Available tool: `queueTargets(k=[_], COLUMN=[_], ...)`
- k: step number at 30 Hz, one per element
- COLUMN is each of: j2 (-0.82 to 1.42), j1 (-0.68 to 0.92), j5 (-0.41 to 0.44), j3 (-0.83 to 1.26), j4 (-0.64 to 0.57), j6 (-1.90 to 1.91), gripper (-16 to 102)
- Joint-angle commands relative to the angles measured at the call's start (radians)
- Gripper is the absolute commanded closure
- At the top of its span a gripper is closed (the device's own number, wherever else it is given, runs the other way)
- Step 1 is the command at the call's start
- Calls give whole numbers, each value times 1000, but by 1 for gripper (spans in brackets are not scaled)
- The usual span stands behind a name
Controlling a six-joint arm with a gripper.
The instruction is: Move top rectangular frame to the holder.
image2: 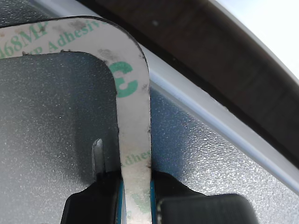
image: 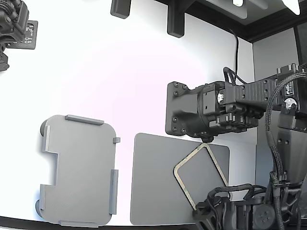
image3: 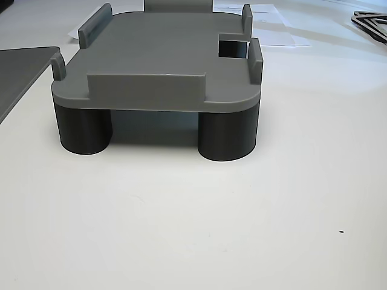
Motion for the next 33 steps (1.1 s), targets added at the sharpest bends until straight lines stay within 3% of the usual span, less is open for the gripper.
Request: queueTargets(k=[1,5,12,19,22,28,33], j2=[-8,2,89,77,74,106,183], j1=[-14,-23,-69,-94,-141,-353,-457], j5=[11,44,207,497,575,531,634], j3=[-9,-63,-176,-348,-408,-499,-426], j4=[-3,48,109,252,318,336,327], j6=[-12,-29,143,735,1097,1178,1150], gripper=[97,97,97,97,97,97,98])
